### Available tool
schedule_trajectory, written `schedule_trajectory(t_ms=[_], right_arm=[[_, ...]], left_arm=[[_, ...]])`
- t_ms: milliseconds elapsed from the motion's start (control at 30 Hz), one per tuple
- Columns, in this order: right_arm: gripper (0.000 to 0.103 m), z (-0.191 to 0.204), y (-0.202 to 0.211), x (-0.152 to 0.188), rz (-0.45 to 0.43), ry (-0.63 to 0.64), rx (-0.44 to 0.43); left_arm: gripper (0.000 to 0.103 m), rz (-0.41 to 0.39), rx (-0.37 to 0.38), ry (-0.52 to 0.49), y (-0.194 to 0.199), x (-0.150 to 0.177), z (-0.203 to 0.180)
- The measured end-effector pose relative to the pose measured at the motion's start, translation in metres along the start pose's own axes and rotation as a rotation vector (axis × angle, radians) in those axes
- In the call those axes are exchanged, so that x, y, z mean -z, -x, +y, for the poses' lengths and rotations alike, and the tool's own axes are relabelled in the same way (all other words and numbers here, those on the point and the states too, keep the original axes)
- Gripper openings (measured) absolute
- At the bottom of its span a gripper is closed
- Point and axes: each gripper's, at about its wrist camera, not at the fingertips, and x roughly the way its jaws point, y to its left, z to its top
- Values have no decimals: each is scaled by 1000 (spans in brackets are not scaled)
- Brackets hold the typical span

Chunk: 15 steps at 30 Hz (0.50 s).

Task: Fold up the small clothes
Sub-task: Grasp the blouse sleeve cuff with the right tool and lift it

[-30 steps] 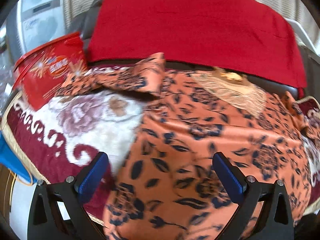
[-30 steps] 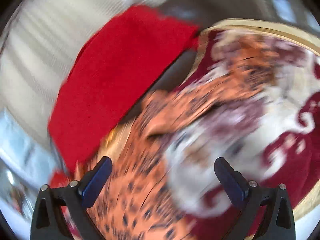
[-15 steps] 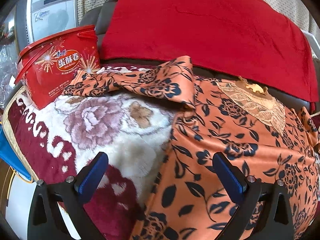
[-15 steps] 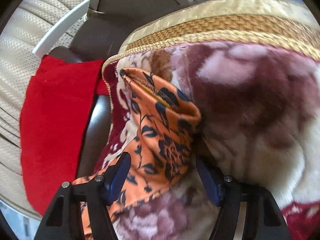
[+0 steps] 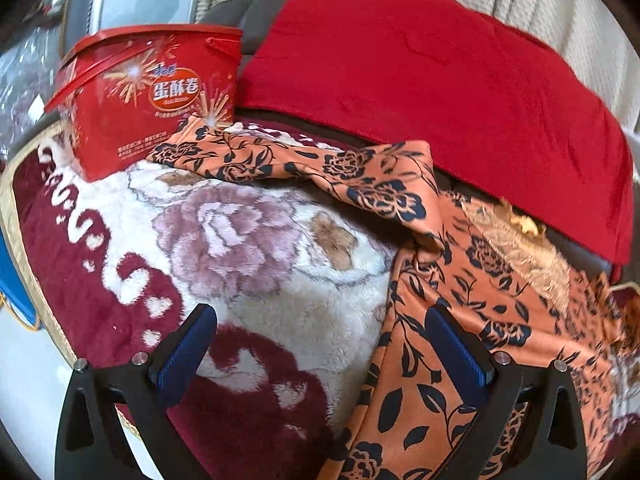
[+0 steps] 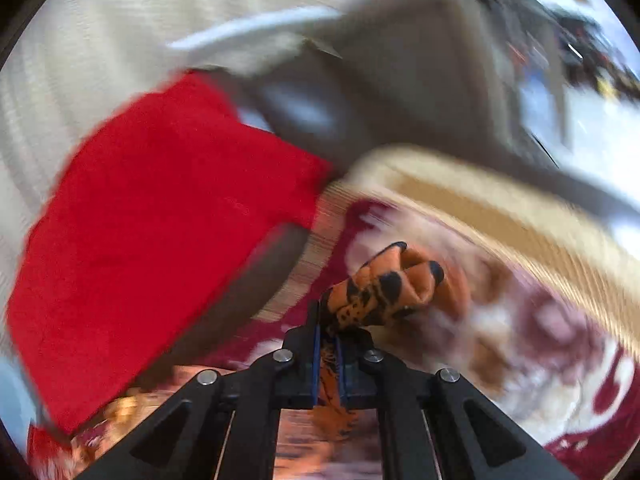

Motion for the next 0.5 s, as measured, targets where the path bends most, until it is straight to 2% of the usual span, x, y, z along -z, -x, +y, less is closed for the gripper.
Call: schedule_trajectory(t_ms=[100, 200, 233, 300, 367, 500], right_arm=[[6, 93, 33, -10, -56, 115, -163], [6, 195, 60, 7, -75, 218, -357], [6, 215, 64, 15, -69, 229, -402], [6, 271, 68, 46, -42, 273, -511], [7, 306, 63, 80, 2, 286, -579], [12, 349, 22, 168, 169, 316, -627]], left_arm=[[103, -5, 8, 25, 1, -2, 10], [103, -8, 14, 47, 4, -3, 20], [103, -11, 15, 54, 4, -4, 23], [103, -15, 20, 70, 6, -5, 30], [103, -15, 22, 83, 6, -5, 36], [103, -3, 31, 90, 4, -5, 42]])
